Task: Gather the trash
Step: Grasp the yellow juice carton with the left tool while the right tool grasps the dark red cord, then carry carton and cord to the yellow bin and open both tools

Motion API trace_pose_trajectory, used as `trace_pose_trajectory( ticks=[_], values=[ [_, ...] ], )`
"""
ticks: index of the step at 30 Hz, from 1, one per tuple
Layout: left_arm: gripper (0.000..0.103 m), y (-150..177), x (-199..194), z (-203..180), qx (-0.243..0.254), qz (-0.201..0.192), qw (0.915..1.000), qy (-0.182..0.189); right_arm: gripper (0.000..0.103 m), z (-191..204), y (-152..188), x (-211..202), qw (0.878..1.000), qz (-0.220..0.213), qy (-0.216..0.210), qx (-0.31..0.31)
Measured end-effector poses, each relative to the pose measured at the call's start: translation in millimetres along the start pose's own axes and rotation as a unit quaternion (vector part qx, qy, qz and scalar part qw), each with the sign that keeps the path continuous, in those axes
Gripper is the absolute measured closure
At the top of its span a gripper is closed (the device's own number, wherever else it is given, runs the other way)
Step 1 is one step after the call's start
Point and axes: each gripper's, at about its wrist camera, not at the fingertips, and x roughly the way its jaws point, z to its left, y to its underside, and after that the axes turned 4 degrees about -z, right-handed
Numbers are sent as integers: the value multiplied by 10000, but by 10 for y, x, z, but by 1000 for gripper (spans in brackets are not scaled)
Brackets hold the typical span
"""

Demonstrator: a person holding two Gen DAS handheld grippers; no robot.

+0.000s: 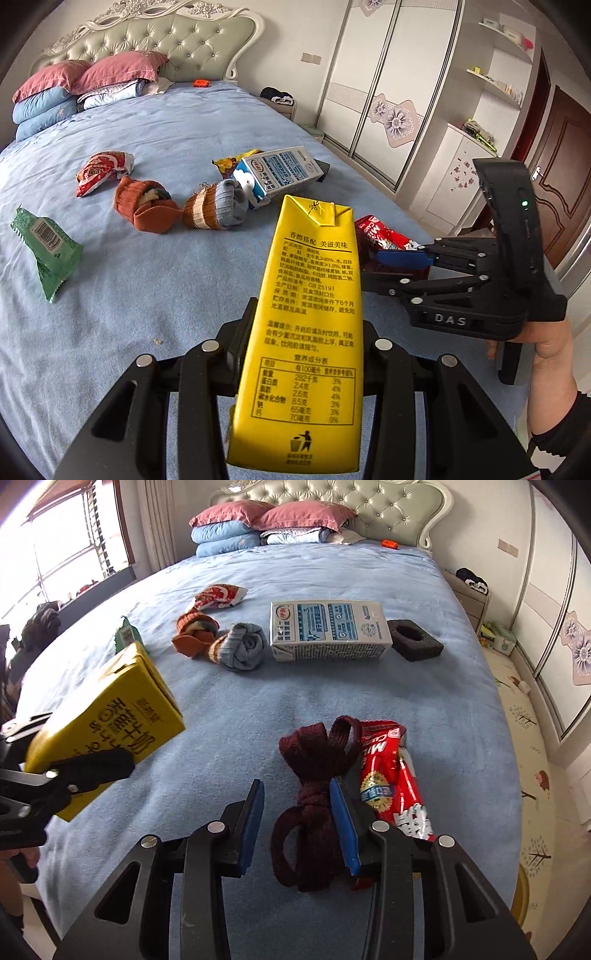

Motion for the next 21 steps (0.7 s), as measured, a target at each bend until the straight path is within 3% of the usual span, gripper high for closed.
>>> trace_pose_trajectory(
  ticks=[3, 5, 15, 21],
  values=[
    [62, 7, 9, -33, 10, 11, 10000, -26, 70, -43, 26, 19, 10000, -42, -6, 78],
    [62, 3, 26, -45, -9, 26, 10000, -34, 84, -100, 28, -1, 9999, -69, 59, 146],
    [62, -116, 111, -164, -159, 3, 9998, -85, 84, -403, 98, -387, 9907, -508, -935, 844],
    [62, -202, 177, -432, -152, -34, 9997, 210, 84, -606, 178, -784, 9880, -838, -967, 865]
  ],
)
